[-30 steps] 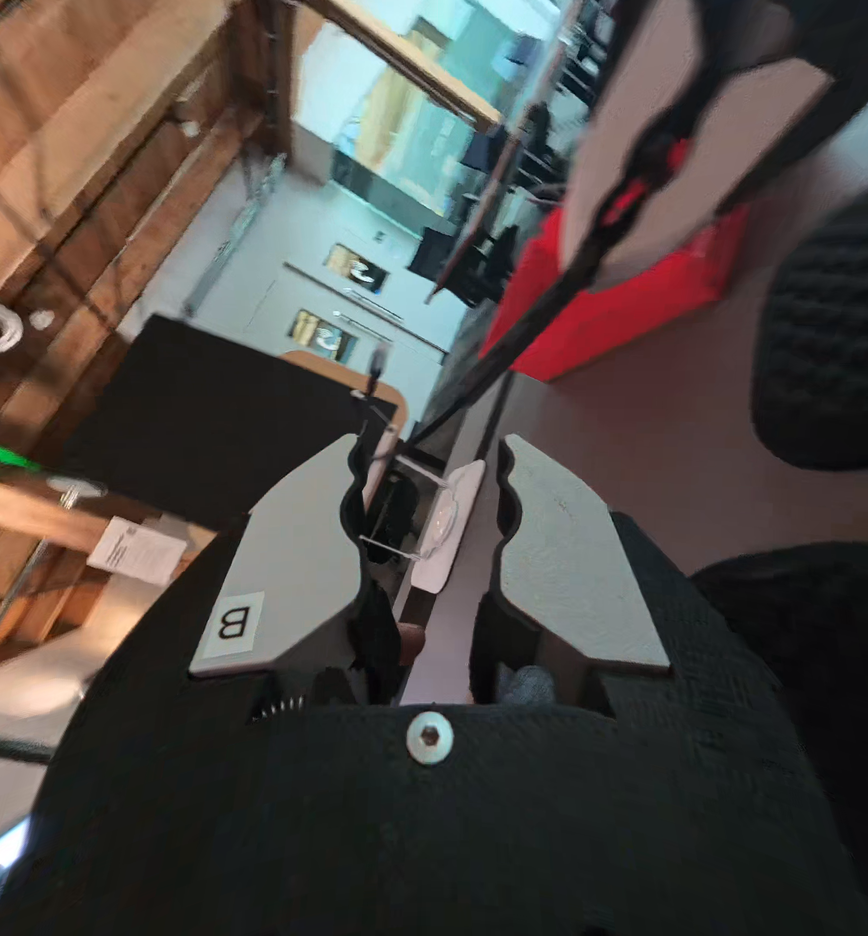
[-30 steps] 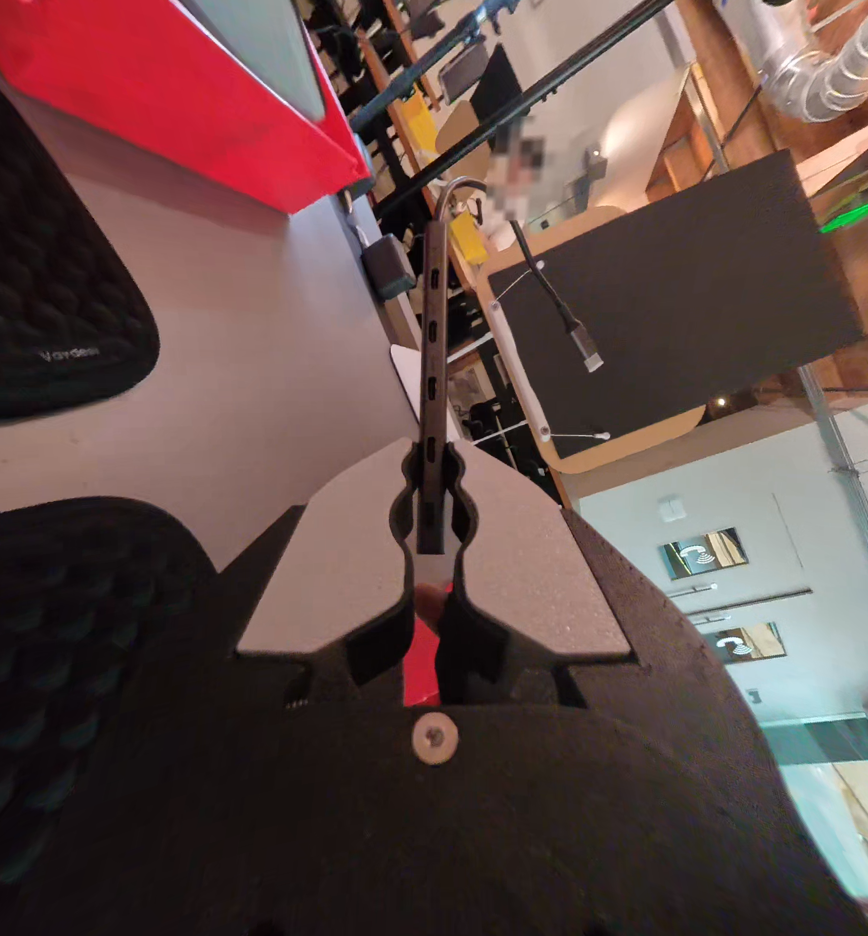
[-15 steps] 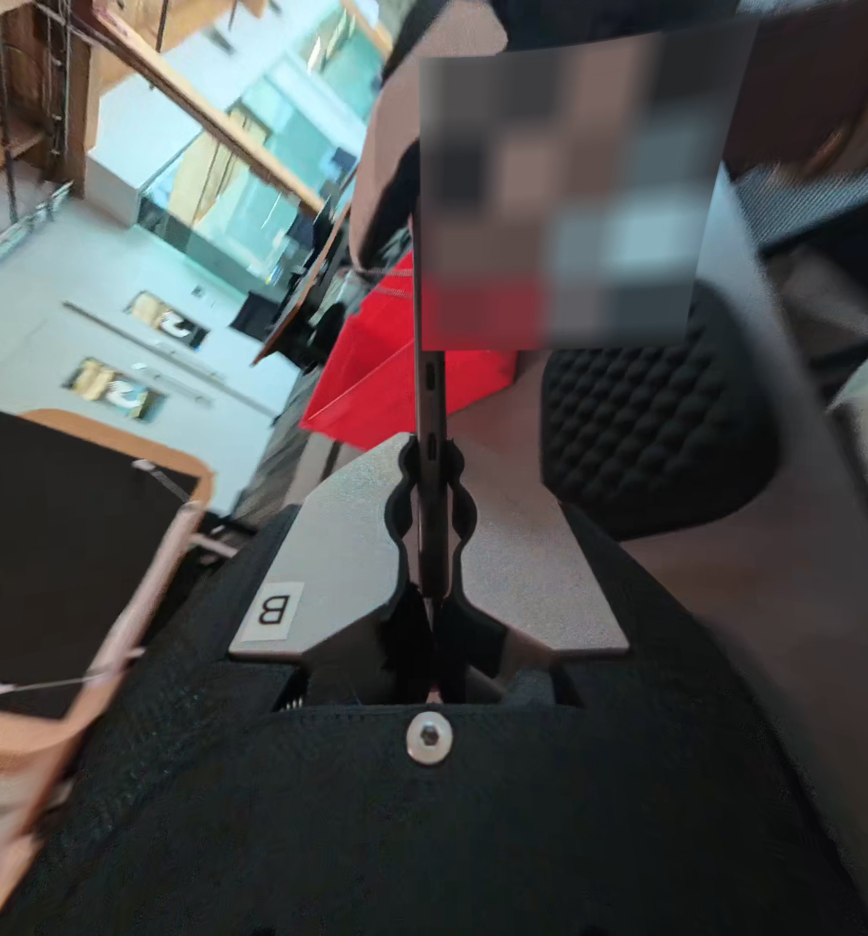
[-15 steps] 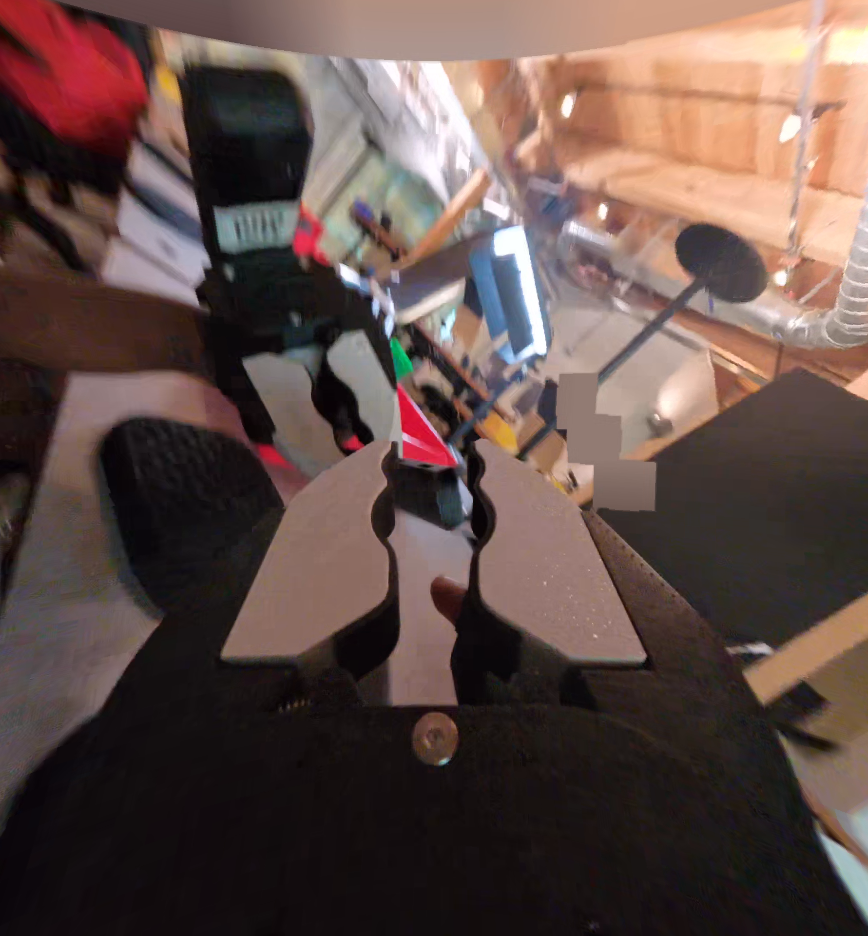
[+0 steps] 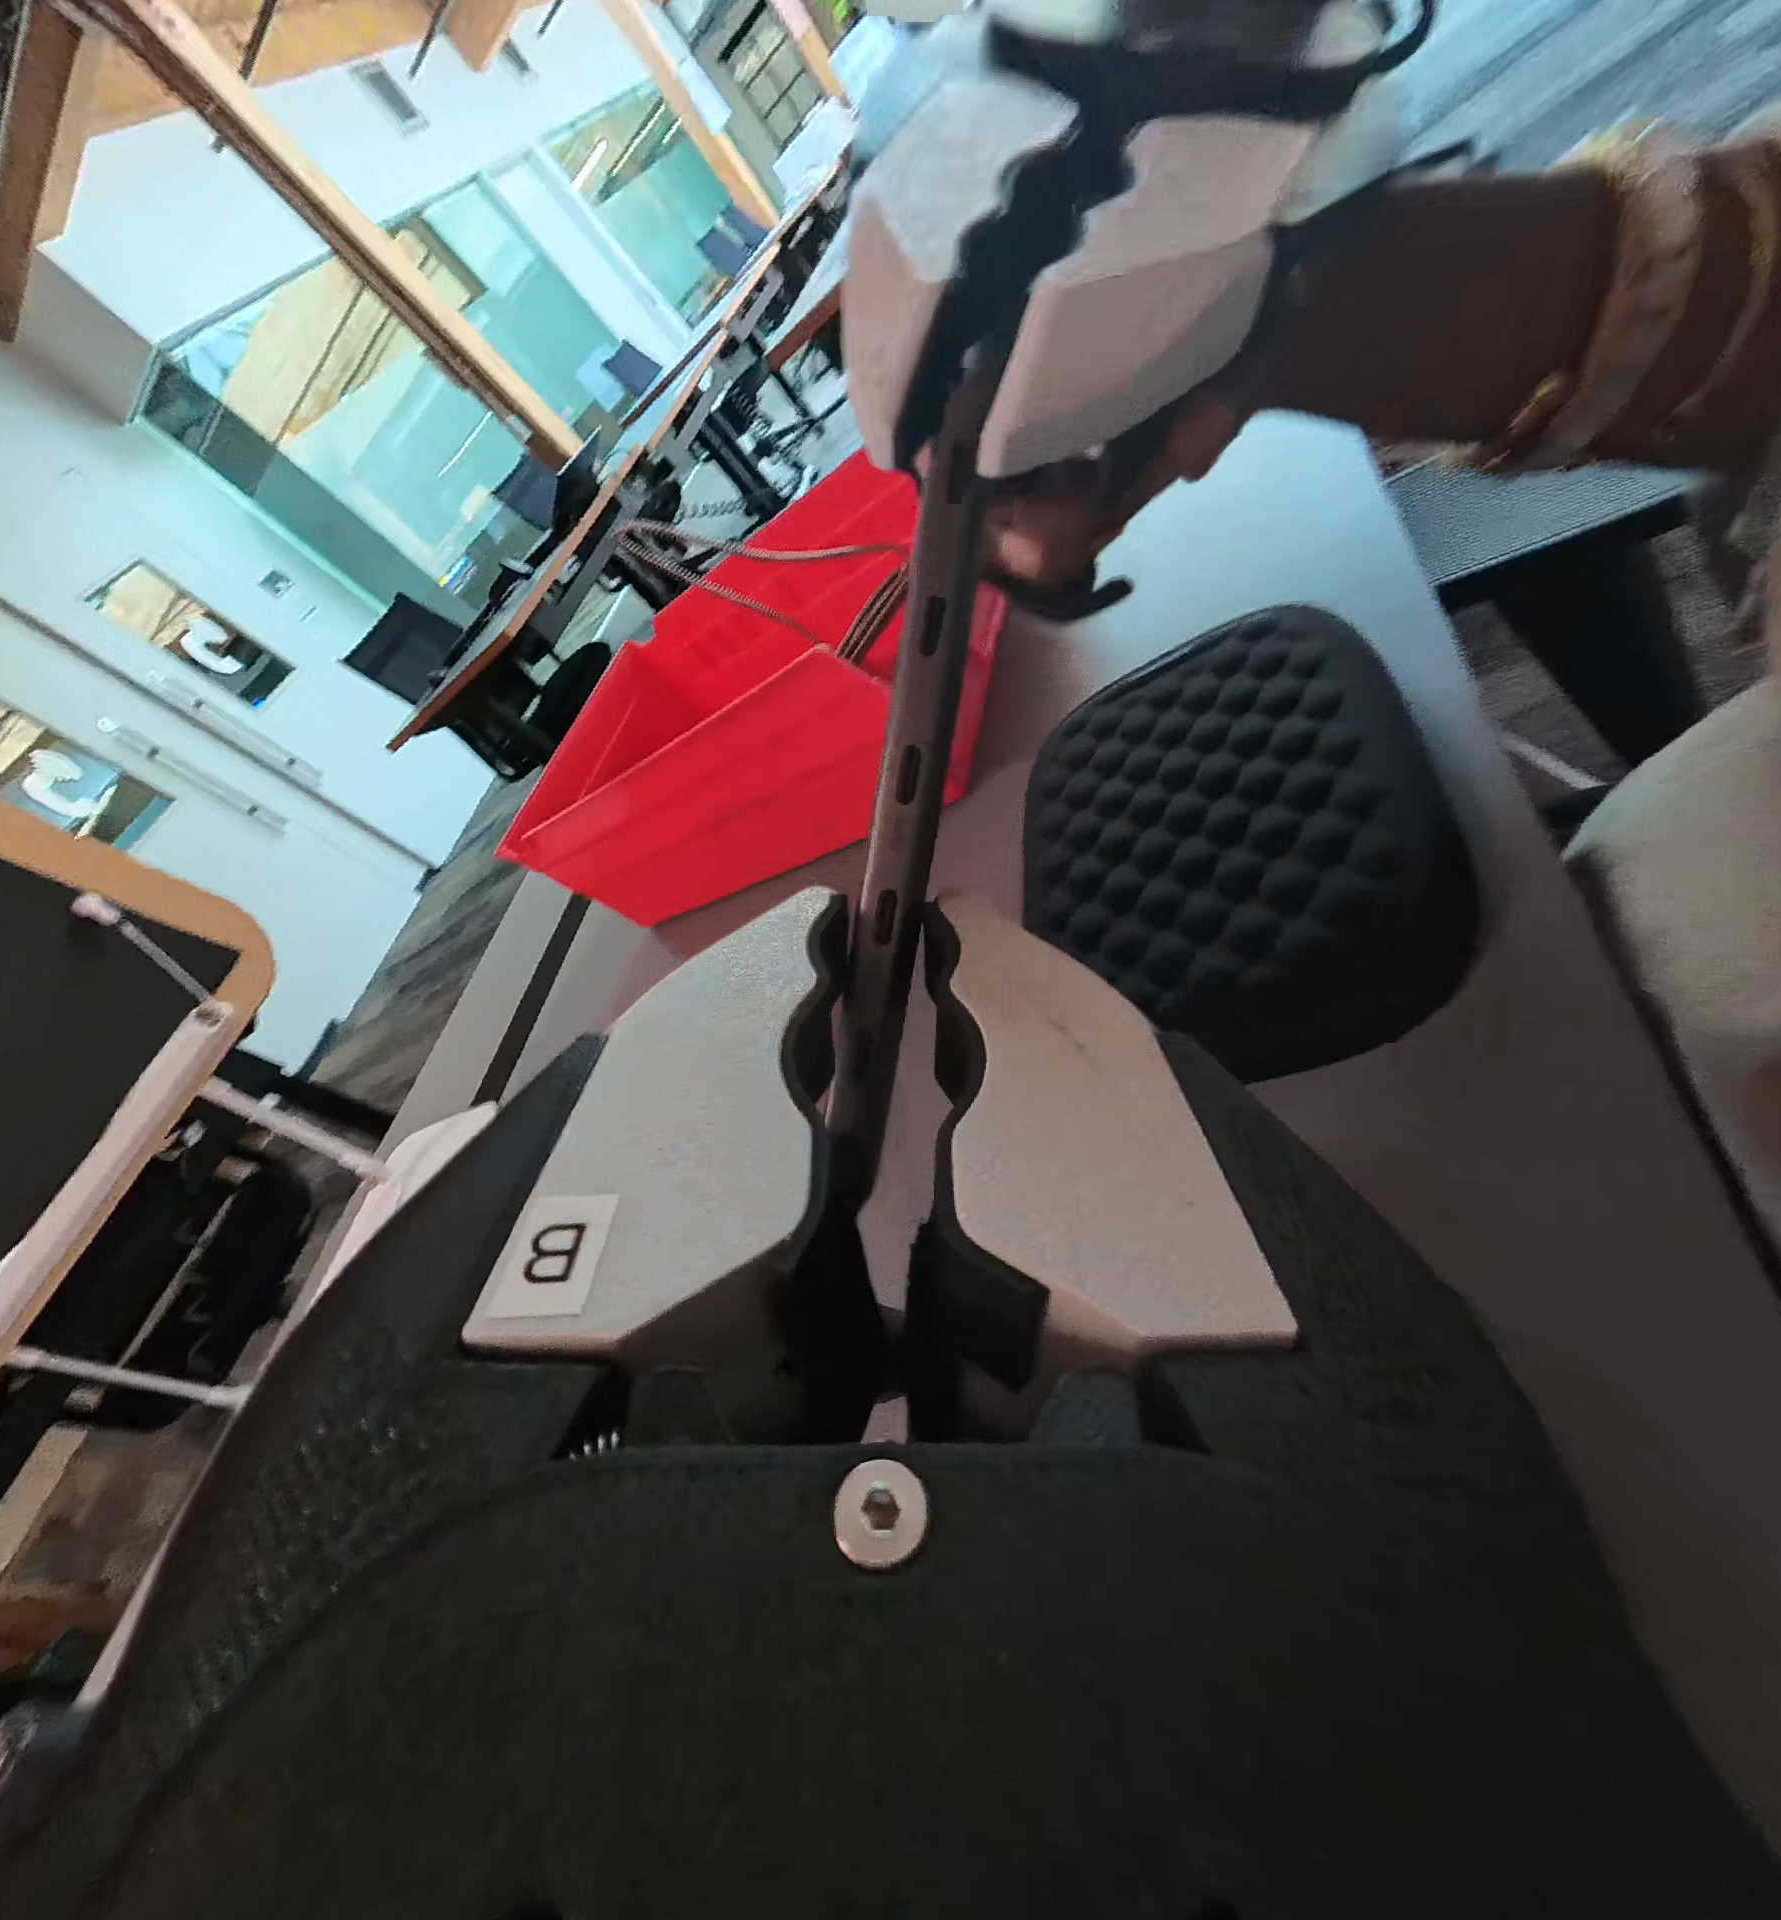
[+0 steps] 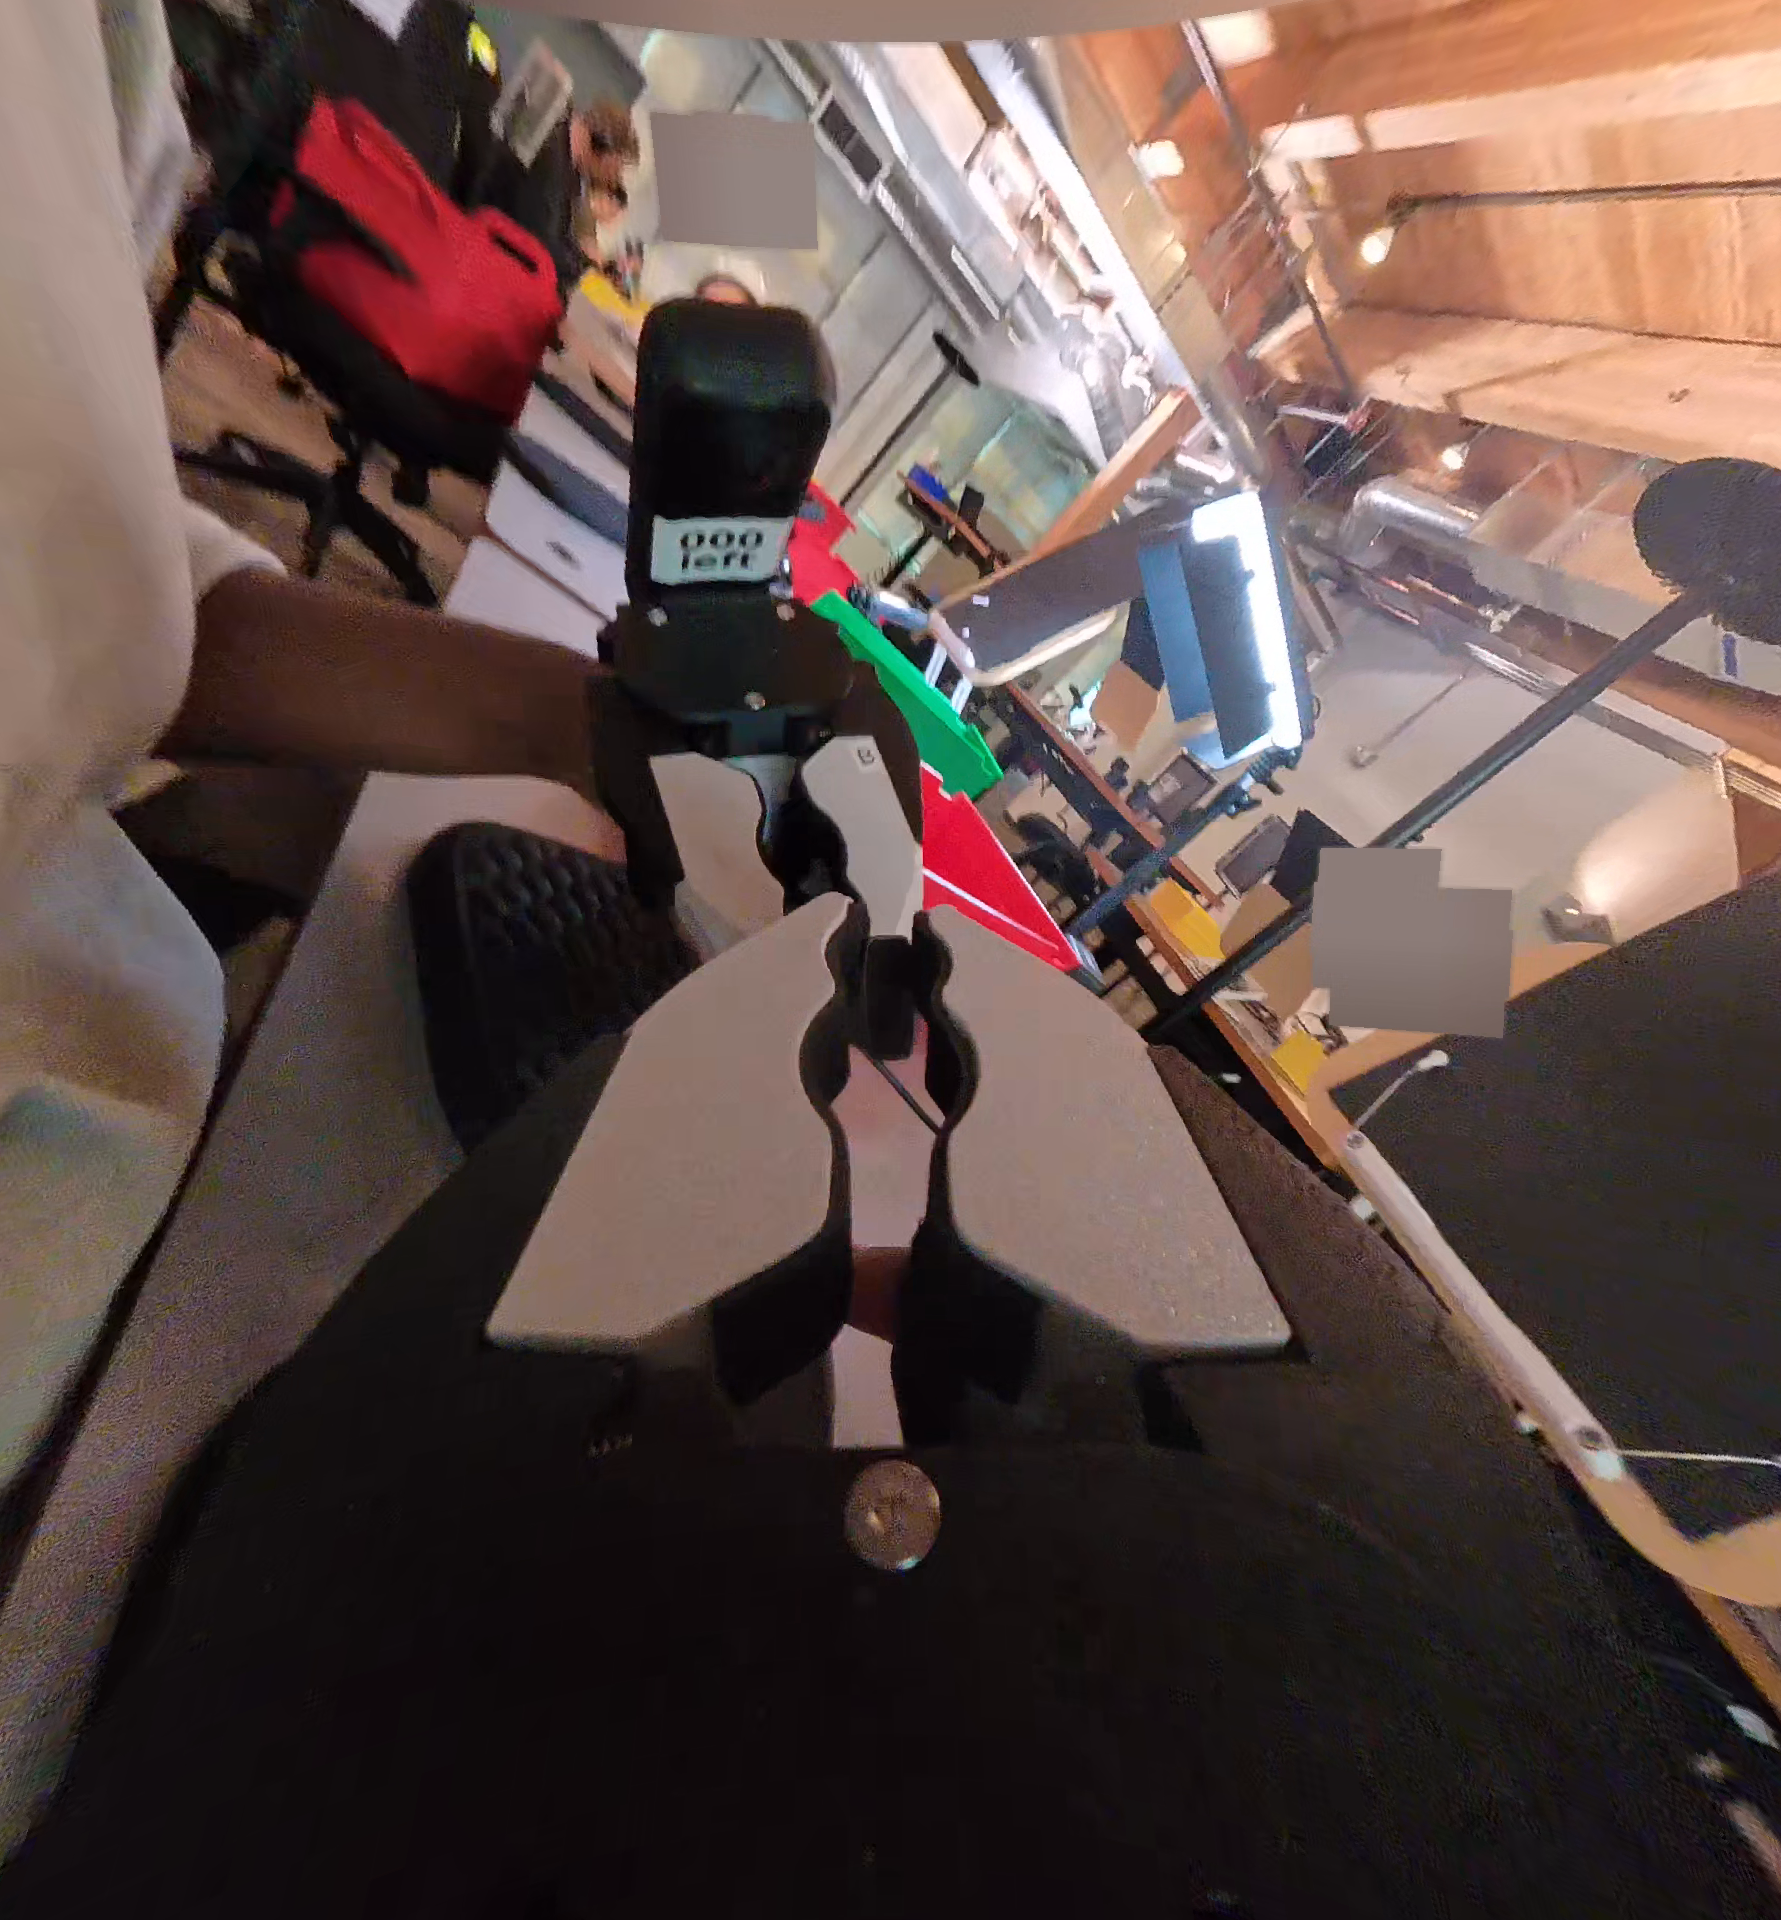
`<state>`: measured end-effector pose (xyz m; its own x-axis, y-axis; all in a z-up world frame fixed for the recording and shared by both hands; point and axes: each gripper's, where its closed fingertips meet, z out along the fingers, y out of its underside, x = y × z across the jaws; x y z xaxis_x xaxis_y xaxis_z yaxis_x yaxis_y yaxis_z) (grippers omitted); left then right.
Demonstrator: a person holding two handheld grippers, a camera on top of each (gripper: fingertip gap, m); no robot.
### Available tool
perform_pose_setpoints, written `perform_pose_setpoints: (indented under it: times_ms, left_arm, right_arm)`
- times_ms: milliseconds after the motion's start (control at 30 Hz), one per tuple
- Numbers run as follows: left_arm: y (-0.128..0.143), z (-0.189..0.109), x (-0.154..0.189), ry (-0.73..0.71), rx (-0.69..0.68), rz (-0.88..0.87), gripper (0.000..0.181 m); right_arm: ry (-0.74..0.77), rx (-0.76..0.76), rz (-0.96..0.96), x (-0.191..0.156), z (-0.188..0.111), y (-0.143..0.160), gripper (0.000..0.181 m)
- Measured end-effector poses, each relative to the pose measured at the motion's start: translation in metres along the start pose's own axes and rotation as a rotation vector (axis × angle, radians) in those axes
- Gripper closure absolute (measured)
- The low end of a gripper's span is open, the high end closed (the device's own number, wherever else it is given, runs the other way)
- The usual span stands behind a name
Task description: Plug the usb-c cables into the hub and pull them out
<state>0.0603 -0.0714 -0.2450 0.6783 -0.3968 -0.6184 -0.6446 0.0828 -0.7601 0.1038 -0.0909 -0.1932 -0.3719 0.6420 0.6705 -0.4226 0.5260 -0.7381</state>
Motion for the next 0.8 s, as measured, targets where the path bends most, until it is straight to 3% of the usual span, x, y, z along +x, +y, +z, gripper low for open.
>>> perform_pose_setpoints:
  times_ms: [100, 233, 367, 467, 533, 600, 733, 800]
  left_arm:
    - [0.013, -0.003, -0.014, -0.099, -0.057, 0.009, 0.15]
    - [0.019, -0.03, -0.031, -0.199, -0.09, -0.024, 0.145]
    - [0.037, -0.1, -0.07, -0.376, -0.249, -0.125, 0.145]
    - [0.047, -0.175, -0.094, -0.564, -0.289, -0.253, 0.146]
    - [0.061, -0.22, -0.099, -0.664, -0.345, -0.344, 0.146]
    - [0.078, -0.253, -0.097, -0.723, -0.421, -0.421, 0.146]
    - [0.122, -0.282, -0.084, -0.764, -0.635, -0.568, 0.146]
    - [0.141, -0.279, -0.078, -0.748, -0.721, -0.704, 0.146]
  right_arm:
    - [-0.028, -0.229, -0.18, -0.004, 0.002, 0.029, 0.173]
    - [-0.181, -0.508, -0.276, -0.026, -0.011, 0.079, 0.173]
    - [-0.413, -0.608, 0.162, -0.059, -0.032, 0.088, 0.171]
    - [-0.434, -0.707, 0.299, -0.06, -0.045, 0.102, 0.15]
    - [-0.397, -0.654, 0.311, -0.053, -0.045, 0.096, 0.139]
    - [-0.308, -0.499, 0.339, -0.036, -0.039, 0.075, 0.132]
    - [-0.065, -0.166, 0.339, 0.003, -0.044, 0.027, 0.129]
    - [-0.027, -0.092, 0.323, 0.011, -0.05, 0.014, 0.129]
